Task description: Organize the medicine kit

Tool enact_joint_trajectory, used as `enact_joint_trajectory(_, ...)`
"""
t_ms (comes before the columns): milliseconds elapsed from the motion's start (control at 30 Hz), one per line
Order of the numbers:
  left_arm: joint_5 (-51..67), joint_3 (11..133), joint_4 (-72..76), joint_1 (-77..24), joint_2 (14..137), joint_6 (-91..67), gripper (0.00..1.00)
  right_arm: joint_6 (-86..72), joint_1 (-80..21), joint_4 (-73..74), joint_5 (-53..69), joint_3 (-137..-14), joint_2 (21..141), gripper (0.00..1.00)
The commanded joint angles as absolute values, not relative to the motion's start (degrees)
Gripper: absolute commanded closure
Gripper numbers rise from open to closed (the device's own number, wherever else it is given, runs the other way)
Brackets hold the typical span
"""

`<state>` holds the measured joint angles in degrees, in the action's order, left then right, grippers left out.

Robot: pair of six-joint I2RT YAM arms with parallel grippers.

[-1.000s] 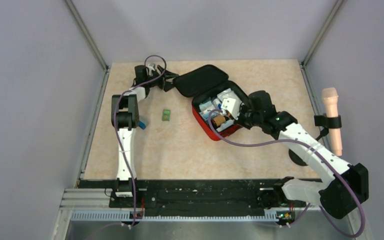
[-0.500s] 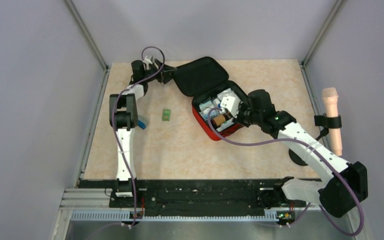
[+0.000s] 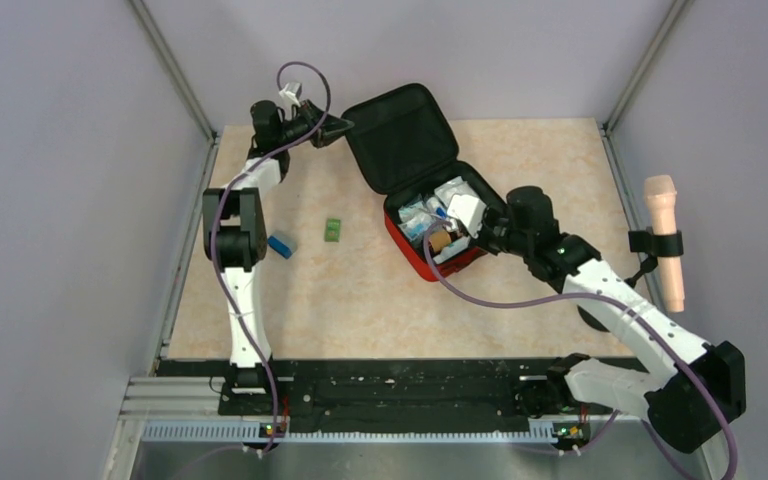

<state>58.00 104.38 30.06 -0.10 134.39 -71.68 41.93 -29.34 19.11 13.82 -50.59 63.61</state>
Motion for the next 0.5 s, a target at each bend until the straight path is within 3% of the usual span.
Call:
enact_joint_trajectory(0, 61.38, 102.73, 30.34, -1.94, 127.54, -66.28, 0.85, 41.35, -28.54, 14.0, 15.5, -51.19, 60.39, 1.0)
enact_joint_trajectory(100, 62.86, 101.05, 29.51, -2.56, 125.26, -62.64, 0.95, 42.14, -28.18, 13.94, 16.52, -53.17, 60.48, 1.0)
enact_joint_trajectory(200, 63.21, 98.4, 26.49, -3.04, 121.52, -55.79, 1.0, 43.17, -27.68, 13.9, 16.66, -54.5, 60.94, 1.0)
enact_joint_trajectory(467, 63.31, 91.95, 8.42, -3.94, 109.75, -29.83, 1.0, 46.26, -19.74, 15.47, 19.78, -51.68, 65.0, 1.0)
